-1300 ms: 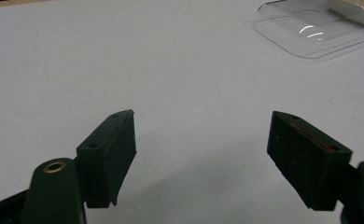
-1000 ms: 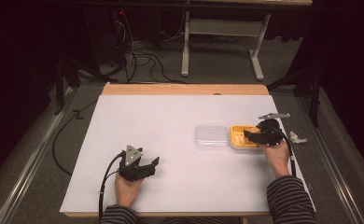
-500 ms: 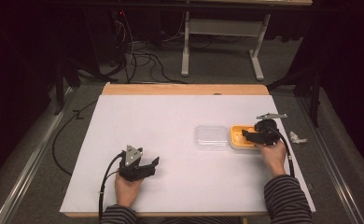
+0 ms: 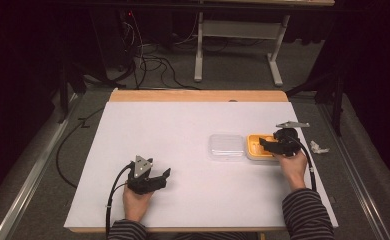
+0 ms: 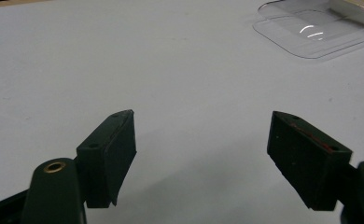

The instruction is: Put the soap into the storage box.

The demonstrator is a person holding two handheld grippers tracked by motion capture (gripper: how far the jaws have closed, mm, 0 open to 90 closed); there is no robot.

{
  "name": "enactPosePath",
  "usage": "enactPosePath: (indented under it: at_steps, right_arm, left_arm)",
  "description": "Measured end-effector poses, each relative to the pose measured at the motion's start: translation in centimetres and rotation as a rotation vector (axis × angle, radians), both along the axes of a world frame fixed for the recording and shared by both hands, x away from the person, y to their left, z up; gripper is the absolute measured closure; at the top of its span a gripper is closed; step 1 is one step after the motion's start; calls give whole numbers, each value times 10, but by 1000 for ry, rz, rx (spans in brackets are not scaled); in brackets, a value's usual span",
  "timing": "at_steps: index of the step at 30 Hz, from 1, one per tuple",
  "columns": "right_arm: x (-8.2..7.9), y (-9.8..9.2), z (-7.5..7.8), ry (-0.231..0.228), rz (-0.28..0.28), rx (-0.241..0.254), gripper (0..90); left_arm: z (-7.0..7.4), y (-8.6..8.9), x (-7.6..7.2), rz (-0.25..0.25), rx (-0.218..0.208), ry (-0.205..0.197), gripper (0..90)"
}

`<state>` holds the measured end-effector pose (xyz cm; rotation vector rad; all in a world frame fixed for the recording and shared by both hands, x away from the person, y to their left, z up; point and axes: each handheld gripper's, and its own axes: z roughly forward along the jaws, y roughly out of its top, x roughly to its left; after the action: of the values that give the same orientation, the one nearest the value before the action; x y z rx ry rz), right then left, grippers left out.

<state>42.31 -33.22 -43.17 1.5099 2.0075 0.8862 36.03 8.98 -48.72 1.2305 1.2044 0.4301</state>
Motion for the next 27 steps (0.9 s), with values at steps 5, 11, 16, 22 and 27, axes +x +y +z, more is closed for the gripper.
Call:
enactPosePath:
  at_steps: [5, 11, 16, 22, 27]
  right_arm:
    - [-8, -2, 9, -37, -4, 13, 337]
    - [-16, 0, 15, -59, 11, 14, 331]
    - [-22, 0, 20, -83, 23, 27, 328]
    - [-31, -3, 25, -107, 33, 48, 328]
    - [-39, -2, 30, -118, 44, 51, 323]
  left_arm:
    - [0, 0, 0, -2, 0, 5, 245]
    - [0, 0, 0, -2, -6, 3, 244]
    - [0, 0, 0, -1, -10, 7, 245]
    - [0, 0, 0, -1, -5, 5, 245]
    - [0, 0, 0, -3, -5, 5, 245]
